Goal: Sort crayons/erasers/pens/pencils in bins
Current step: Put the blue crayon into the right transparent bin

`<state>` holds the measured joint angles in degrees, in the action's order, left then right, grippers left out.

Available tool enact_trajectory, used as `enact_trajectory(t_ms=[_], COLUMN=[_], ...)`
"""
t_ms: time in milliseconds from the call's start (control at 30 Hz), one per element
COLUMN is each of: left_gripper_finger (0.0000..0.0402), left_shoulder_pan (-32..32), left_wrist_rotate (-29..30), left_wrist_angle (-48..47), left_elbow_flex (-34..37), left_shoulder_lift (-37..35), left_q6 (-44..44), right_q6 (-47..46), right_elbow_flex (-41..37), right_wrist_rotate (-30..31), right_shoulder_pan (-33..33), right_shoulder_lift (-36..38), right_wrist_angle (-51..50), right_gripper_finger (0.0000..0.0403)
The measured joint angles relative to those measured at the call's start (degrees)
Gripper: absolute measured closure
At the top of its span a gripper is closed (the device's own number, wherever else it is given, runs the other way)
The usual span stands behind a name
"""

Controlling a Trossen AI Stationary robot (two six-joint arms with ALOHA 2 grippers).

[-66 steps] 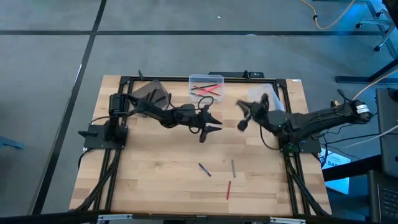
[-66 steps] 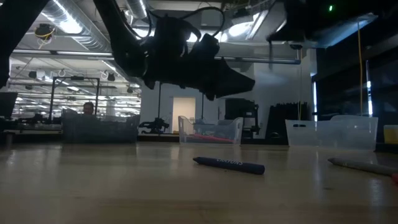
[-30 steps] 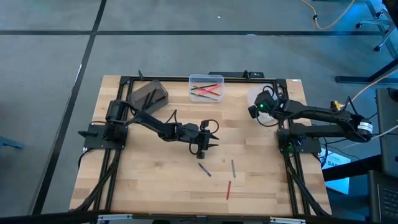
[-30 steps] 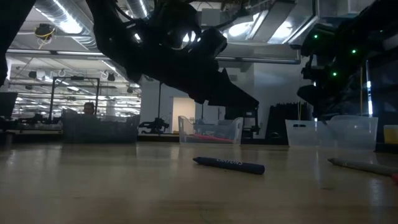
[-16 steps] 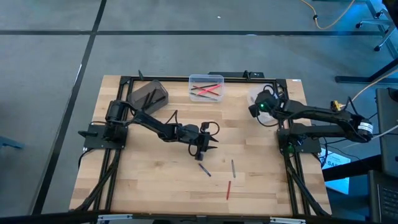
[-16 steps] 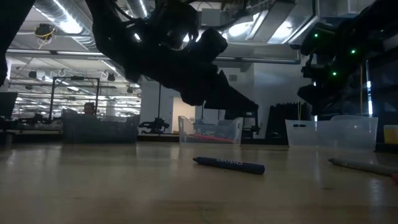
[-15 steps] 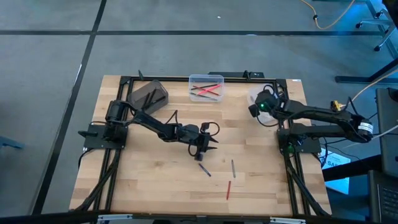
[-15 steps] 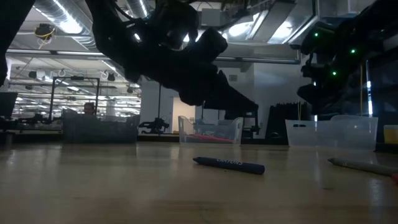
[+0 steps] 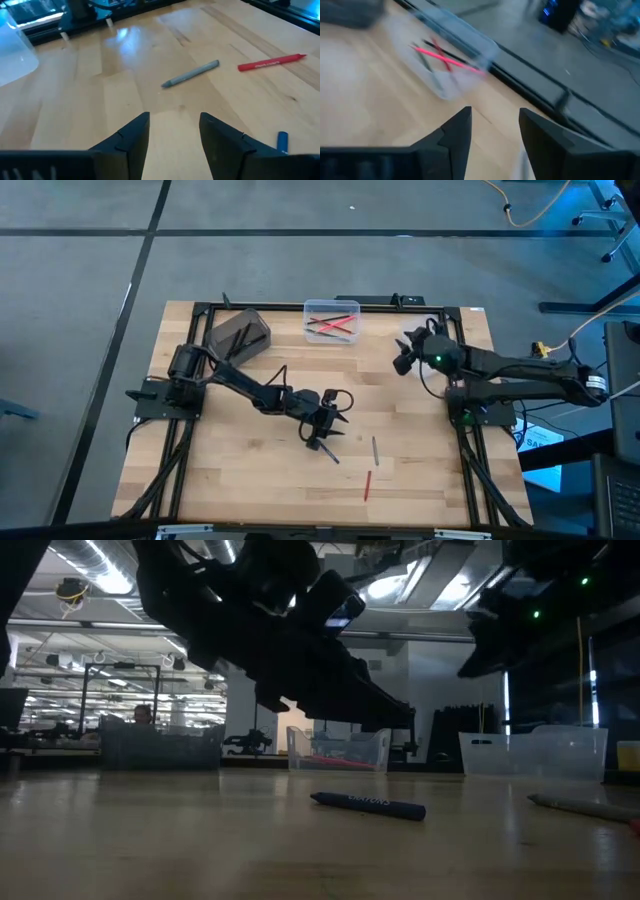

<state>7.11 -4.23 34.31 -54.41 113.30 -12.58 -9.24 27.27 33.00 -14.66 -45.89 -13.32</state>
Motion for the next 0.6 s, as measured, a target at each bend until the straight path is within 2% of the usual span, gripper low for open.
enact_trajectory(t_ms=[267, 467, 600], left_gripper_finger=[0.0231, 0.023, 0.023], left_shoulder_pan=[1.6, 3.3, 5.0], left_wrist_rotate=[0.0, 0.3, 2.2], left_wrist_angle=[-2.4, -12.2, -14.8], left_elbow_flex=[-0.3, -3.9, -5.4], left_shoulder_lift=[0.0, 0.0, 0.0], left_q6=[-0.1, -0.3, -2.9], right_q6=[3.1, 3.3, 3.5], right_elbow_flex=[0.0, 0.0, 0.0], right_wrist_rotate=[-2.2, -10.8, -12.1], right_shoulder_pan=[8.7, 14.8, 19.8], right_shoulder_lift=[3.7, 2.3, 0.0], right_wrist_angle=[5.9, 14.4, 20.3], right_gripper_finger=[0.0244, 0.0245, 0.0245])
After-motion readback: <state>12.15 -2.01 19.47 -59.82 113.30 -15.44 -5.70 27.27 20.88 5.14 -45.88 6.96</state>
